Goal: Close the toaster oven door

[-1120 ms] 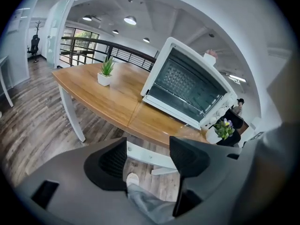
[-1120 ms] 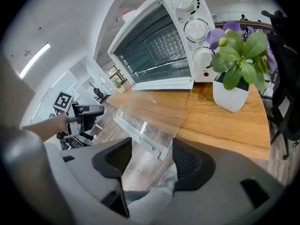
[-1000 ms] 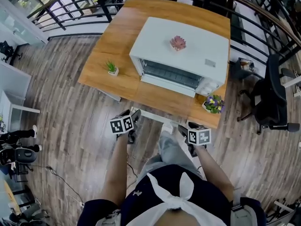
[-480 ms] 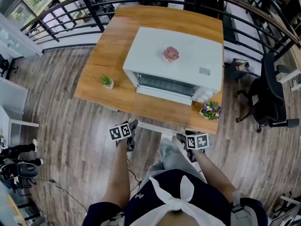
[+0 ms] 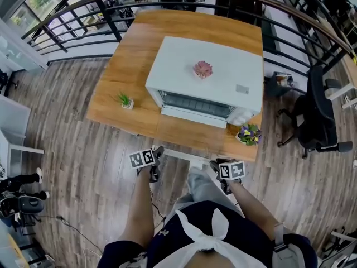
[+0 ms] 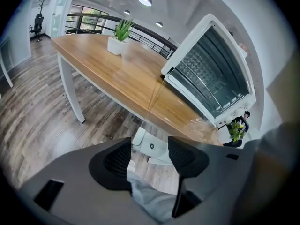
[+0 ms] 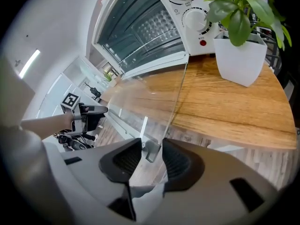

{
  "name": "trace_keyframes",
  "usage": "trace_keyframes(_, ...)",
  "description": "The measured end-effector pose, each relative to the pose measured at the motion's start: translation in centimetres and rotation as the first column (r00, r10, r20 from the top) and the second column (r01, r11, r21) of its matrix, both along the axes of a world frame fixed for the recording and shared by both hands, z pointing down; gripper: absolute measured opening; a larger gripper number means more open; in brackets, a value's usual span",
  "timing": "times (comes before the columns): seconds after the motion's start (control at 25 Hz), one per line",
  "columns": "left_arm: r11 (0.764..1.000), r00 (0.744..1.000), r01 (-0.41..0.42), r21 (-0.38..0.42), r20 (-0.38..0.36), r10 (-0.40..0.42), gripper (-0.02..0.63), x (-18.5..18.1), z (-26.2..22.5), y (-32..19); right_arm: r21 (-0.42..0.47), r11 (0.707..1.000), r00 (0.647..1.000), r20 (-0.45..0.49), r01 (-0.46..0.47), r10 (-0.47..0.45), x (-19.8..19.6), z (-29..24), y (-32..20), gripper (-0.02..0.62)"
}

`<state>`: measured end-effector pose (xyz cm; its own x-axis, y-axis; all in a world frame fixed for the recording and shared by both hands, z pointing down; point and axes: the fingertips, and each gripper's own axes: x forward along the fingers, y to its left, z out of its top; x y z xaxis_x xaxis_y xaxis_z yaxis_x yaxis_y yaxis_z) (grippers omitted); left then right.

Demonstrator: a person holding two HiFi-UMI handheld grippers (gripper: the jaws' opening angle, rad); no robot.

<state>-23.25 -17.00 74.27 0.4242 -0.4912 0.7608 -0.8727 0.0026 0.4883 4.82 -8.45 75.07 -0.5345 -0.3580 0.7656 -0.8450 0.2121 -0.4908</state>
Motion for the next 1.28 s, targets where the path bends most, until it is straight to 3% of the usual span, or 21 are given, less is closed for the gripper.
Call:
trace_keyframes(0.6,0.999,1.0,-0.004,0.041,0.008,0.004,0.22,-0.3,-2.9,0.4,0.022,0.997,0.995,0.074,-0.068,0.066,0.1,-2.8,0.3,0.144)
trace_keyframes(1.28,0.994,0.999,0.003,0.105,0.048,-0.008,0.216,-0.4,-5.9,0.2,0.072,0.994,0.989,0.125,-0.083,0.074,0.2,-5.6,0.2,0.149)
